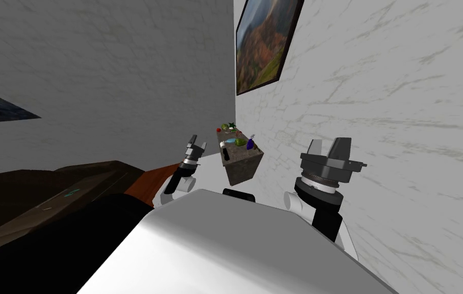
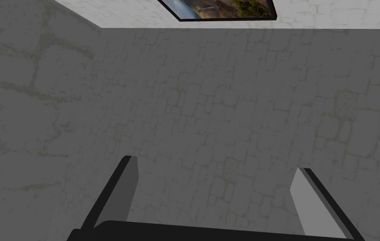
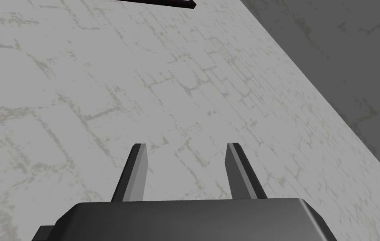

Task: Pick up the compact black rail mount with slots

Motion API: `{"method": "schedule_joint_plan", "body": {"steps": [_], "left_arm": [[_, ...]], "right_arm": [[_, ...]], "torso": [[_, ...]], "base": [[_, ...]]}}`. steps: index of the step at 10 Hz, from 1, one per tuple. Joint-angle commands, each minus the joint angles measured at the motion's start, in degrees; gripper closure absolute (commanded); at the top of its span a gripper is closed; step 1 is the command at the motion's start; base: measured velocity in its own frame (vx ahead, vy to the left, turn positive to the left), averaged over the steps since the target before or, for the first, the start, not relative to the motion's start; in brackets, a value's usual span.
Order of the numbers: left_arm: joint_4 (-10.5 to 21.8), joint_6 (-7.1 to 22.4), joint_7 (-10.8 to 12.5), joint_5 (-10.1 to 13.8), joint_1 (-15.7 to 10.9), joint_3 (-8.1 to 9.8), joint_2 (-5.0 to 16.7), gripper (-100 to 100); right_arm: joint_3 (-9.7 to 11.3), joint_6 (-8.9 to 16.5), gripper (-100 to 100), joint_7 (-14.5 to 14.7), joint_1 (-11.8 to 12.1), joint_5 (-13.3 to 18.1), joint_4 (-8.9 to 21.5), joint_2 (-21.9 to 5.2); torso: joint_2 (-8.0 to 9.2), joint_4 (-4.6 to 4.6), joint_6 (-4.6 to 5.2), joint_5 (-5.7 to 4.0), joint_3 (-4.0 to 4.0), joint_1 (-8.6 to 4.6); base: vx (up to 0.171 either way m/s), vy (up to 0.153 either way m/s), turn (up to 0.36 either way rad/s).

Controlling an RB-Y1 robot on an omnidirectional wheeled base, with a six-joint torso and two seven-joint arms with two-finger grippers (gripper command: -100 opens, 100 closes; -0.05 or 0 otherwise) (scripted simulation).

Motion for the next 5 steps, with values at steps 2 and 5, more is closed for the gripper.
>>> {"method": "schedule_joint_plan", "body": {"steps": [2, 5], "left_arm": [[-0.5, 4.2, 2.3, 0.7, 0.5, 0.72, 3.4, -100], [-0.8, 8.1, 3.7, 1.3, 1.0, 1.14, 5.8, -100]], "right_arm": [[0.0, 0.0, 0, 0.0, 0.0, 0.0, 0.0, 0.0], [0.0, 0.0, 0, 0.0, 0.0, 0.0, 0.0, 0.0]], "torso": [[-0.03, -0.01, -0.03, 0.0, -0.02, -0.04], [-0.06, -0.01, 0.0, -0.02, -0.03, -0.08]], "base": [[-0.05, 0.101, -0.16], [-0.047, 0.082, -0.154]]}}
